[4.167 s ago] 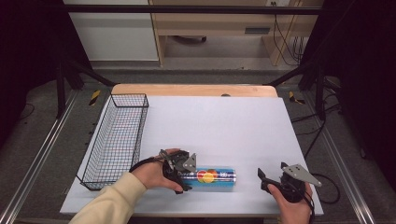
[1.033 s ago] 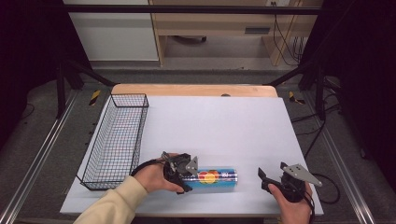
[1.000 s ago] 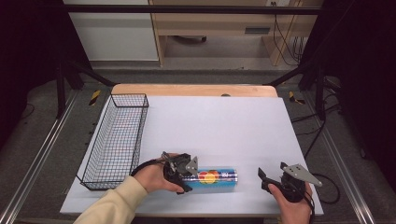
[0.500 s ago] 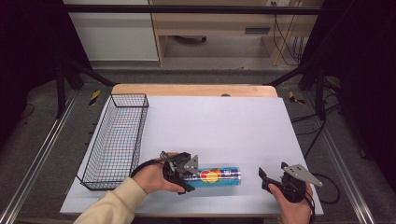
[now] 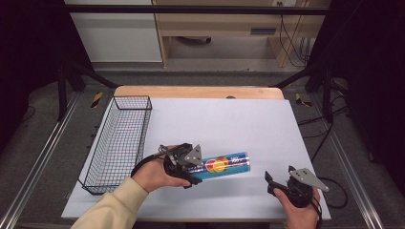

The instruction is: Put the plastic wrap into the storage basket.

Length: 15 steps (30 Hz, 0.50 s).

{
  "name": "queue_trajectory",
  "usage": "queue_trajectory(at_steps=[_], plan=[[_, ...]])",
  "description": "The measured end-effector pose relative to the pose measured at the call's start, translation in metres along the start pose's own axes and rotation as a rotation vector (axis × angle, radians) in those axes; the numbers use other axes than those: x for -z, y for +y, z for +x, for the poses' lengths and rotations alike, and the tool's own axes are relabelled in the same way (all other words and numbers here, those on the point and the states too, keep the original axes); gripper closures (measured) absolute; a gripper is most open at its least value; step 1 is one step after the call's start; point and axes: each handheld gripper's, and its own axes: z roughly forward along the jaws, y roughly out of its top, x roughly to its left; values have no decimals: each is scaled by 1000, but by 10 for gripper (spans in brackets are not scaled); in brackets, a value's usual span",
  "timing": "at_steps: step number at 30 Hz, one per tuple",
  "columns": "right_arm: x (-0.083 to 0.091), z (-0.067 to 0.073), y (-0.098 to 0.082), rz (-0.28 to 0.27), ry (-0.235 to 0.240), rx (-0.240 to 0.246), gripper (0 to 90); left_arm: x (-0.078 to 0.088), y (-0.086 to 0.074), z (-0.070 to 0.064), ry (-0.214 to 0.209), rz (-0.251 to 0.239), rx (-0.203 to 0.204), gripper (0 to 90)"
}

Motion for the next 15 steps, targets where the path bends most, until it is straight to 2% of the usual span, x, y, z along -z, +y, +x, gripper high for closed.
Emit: queue_trajectory(at_steps=[6, 8, 9, 15], plan=[[1, 3, 2, -11, -39, 20, 141, 19, 4, 6, 58, -16, 44, 320], [1, 4, 3, -13, -41, 30, 141, 22, 4, 7, 68, -19, 54, 320], [1, 4, 3, -14, -43, 33, 141, 30, 4, 7, 92, -17, 72, 320], [1, 7, 5, -22, -49, 55, 140, 47, 4, 9, 148, -17, 107, 320]])
